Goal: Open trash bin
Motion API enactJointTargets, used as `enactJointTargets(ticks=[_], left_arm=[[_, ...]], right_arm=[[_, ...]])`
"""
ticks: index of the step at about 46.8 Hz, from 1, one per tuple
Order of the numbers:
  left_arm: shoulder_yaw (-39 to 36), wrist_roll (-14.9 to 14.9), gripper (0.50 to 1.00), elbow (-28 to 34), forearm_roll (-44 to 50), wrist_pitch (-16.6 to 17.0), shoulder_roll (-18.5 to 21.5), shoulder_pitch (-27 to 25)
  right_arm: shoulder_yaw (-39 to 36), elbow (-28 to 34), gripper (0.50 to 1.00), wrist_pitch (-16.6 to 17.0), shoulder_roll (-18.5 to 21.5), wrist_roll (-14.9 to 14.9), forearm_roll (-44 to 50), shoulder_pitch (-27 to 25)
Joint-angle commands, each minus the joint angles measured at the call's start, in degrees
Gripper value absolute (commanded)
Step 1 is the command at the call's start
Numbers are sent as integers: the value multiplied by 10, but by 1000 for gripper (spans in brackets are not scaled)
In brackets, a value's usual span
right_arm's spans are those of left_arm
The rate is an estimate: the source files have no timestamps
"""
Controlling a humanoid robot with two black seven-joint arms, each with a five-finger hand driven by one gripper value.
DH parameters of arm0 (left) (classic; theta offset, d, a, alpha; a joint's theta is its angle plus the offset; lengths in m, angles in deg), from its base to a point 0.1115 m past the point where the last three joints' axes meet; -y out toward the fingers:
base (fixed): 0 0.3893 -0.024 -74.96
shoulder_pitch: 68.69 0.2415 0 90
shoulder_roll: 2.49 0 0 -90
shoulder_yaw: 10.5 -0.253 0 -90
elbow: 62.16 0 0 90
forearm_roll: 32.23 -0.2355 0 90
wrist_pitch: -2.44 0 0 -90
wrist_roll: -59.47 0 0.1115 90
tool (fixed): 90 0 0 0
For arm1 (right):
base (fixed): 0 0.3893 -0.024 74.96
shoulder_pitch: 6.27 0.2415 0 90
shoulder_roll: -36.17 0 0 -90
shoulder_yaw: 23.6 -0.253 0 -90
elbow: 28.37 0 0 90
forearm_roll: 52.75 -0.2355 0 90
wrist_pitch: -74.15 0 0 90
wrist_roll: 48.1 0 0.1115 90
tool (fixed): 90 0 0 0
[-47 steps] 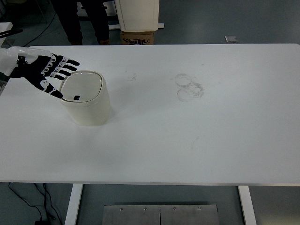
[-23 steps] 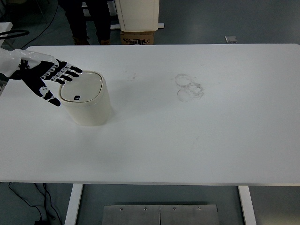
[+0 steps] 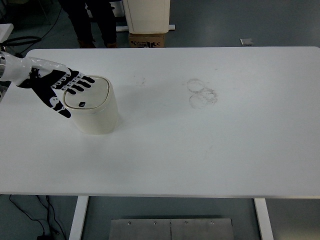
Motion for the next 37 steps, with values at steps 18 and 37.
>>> enactJointTargets(ticks=[18, 37], left_arm=[[0, 0, 1000, -1, 0, 0, -14, 21], [4, 0, 1000, -6, 3, 0, -12, 19]], right_arm=[[0, 0, 991, 0, 0, 0, 0, 0], [0, 0, 991, 0, 0, 0, 0, 0]])
